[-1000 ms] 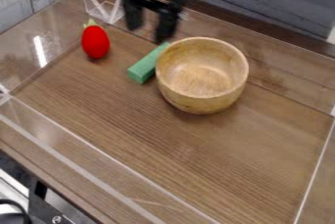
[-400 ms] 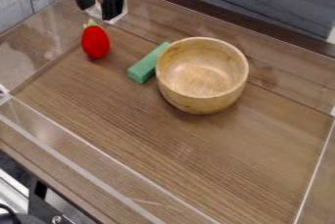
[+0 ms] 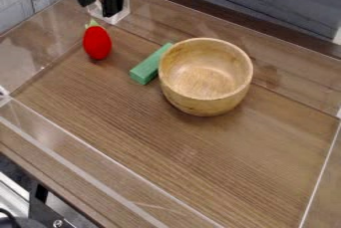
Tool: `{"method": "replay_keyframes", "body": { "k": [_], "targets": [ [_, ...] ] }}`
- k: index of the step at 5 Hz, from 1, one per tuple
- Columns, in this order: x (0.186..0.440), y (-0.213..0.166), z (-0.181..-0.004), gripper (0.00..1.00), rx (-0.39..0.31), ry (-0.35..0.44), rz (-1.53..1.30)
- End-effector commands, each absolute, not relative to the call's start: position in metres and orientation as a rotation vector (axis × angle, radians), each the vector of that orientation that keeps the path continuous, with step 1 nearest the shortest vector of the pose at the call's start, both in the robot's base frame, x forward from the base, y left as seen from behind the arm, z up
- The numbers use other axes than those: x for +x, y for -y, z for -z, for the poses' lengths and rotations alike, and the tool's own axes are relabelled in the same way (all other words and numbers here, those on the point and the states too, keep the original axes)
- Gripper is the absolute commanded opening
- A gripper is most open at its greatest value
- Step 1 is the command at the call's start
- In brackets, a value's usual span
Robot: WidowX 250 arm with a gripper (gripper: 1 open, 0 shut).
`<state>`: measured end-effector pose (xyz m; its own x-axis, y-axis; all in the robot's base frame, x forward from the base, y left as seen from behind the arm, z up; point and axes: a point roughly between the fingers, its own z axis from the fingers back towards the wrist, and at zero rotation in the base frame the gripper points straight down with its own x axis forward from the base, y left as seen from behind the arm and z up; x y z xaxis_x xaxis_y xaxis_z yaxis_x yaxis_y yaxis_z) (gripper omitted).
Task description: Move the red object to the right side of the table
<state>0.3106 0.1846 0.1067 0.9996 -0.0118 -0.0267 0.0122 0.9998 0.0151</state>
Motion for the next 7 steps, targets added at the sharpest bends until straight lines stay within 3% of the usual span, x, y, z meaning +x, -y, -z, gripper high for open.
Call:
{"method": "replay_keyframes", "body": {
  "k": [1, 3, 5, 7],
  "targets": [
    [0.306, -0.192, -0.110, 1.00, 0.036, -0.004, 0.045],
    [0.337, -0.203, -0.106, 1.00, 0.034, 0.011, -0.033],
    [0.339, -0.203, -0.102, 1.00, 0.038, 0.007, 0.070],
    [0.337, -0.176, -0.095, 1.00, 0.038, 0.008, 0.153]
  ]
}}
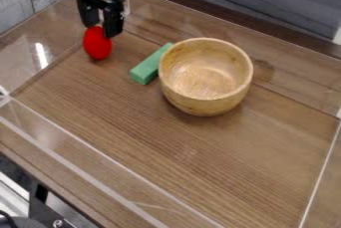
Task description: Move the red object to the right side of the table
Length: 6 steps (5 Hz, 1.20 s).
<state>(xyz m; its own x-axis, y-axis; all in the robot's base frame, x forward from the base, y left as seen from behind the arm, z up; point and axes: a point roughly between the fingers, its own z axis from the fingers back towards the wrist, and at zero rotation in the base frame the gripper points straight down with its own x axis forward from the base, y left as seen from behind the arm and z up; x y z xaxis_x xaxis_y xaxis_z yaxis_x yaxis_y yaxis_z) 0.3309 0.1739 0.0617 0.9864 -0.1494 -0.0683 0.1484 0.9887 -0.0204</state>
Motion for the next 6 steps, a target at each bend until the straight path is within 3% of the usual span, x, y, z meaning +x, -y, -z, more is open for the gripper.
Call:
{"method": "replay_keyframes", "body": {
  "k": [1, 3, 5, 6],
  "targets": [
    [0.339, -0.167, -0.100, 1.00, 0.038, 0.030, 0.143],
    [0.346, -0.186, -0.108, 1.00, 0.039, 0.047, -0.025],
    [0.349, -0.204, -0.096, 1.00, 0.052, 0.039, -0.028],
    [0.343, -0.211, -0.081, 1.00, 0.043, 0.023, 0.021]
  ]
}}
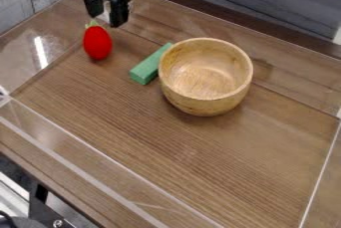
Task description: Move the red object to the right side of the table
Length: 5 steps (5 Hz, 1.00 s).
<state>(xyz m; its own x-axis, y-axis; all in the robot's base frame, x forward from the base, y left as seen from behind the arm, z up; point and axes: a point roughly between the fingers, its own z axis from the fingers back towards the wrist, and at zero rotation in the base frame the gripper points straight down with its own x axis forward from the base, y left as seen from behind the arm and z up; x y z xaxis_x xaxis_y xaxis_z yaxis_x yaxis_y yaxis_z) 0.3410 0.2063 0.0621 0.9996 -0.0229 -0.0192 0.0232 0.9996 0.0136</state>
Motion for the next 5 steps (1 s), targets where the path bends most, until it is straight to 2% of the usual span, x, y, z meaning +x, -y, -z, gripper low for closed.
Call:
{"method": "replay_keyframes", "body": {
  "k": [1, 3, 5],
  "targets": [
    [0.337, -0.214, -0.065, 1.00, 0.034, 0.007, 0.068],
    [0.320, -0.215, -0.048, 1.00, 0.001, 0.010, 0.000],
    [0.331, -0.218, -0.045, 1.00, -0.028, 0.011, 0.034]
  ]
}}
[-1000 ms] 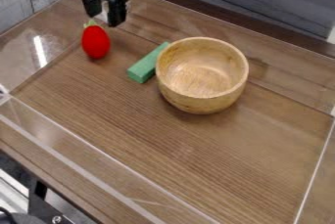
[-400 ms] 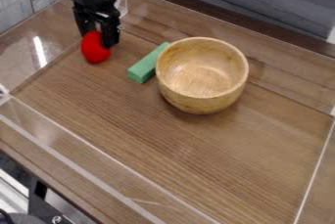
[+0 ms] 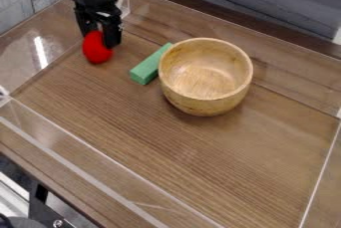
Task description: Move the red object to the right side of the table
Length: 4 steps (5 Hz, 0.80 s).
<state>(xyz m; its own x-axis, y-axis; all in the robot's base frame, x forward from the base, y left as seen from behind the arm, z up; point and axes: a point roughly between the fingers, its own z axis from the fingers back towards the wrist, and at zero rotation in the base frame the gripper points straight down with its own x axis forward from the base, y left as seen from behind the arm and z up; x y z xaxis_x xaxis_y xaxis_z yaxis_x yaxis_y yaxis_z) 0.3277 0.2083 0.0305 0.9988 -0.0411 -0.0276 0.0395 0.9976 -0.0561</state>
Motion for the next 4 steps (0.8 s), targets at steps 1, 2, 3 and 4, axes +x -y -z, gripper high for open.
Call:
{"method": "replay_keyframes", "body": {
  "k": [1, 2, 3, 4],
  "targets": [
    [0.3351, -0.2167, -0.0384, 1.00, -0.042, 0.012, 0.062],
    [0.3378, -0.2141, -0.0335, 1.00, -0.056, 0.013, 0.089],
    [0.3332, -0.2127, -0.0382, 1.00, -0.068, 0.017, 0.052],
    [0.3290, -0.2114, -0.0424, 1.00, -0.079, 0.019, 0.015]
  ]
}}
